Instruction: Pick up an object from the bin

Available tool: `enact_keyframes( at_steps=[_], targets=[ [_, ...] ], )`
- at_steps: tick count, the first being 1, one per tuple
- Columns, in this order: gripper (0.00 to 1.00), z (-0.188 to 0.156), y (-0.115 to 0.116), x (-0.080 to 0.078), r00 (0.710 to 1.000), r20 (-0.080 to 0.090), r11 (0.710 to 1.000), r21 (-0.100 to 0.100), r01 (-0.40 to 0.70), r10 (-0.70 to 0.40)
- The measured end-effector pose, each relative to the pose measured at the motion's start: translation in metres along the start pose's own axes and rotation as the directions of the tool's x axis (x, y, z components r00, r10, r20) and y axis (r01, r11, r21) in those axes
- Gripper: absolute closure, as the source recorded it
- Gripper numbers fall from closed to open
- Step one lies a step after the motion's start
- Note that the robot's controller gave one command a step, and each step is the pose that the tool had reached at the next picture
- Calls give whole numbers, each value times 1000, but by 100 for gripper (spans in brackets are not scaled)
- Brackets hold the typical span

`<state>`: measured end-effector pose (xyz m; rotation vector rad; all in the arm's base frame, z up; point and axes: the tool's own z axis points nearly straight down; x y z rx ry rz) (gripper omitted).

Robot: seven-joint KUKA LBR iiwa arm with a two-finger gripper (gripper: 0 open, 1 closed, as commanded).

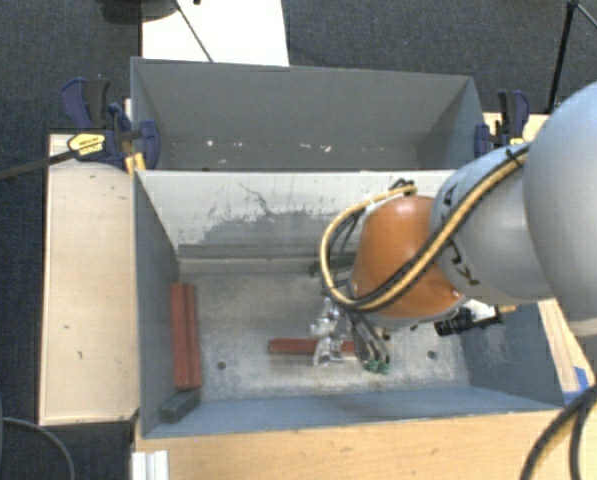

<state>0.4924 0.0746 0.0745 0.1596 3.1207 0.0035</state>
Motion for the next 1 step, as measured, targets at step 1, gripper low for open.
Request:
enact_keyframes(
  at_steps=[1],
  targets=[
    [100,-1,0,0,1000,-1,1000,0,0,0]
  ],
)
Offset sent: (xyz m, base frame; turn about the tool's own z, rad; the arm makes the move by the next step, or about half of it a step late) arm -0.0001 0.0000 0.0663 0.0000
